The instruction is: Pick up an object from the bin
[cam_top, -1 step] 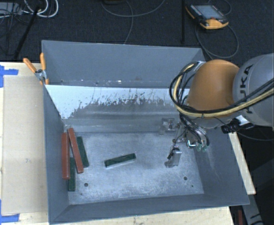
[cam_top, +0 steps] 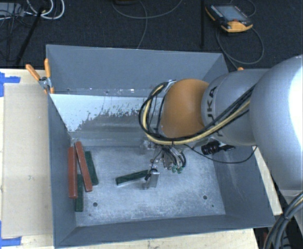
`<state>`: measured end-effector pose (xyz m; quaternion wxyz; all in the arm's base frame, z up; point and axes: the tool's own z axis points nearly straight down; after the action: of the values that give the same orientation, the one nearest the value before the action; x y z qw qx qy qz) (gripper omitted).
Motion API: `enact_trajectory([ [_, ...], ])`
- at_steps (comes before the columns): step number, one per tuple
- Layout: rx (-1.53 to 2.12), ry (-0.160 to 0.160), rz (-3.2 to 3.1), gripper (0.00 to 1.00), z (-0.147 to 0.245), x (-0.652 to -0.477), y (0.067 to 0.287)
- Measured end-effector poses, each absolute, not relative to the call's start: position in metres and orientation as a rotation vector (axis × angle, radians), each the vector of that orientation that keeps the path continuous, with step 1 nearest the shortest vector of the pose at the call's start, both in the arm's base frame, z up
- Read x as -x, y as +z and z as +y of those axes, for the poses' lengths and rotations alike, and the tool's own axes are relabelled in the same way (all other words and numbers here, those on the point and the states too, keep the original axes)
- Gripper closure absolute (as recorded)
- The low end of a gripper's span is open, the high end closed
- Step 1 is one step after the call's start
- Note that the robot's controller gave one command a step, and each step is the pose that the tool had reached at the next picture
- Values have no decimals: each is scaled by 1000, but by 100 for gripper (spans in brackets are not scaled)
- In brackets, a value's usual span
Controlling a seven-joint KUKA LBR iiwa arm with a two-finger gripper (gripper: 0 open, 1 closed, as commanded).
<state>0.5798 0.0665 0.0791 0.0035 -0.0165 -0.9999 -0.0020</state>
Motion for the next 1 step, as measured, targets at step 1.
enact_trajectory([
  [1, 60, 0, -3140, 100, 61, -581, 83],
])
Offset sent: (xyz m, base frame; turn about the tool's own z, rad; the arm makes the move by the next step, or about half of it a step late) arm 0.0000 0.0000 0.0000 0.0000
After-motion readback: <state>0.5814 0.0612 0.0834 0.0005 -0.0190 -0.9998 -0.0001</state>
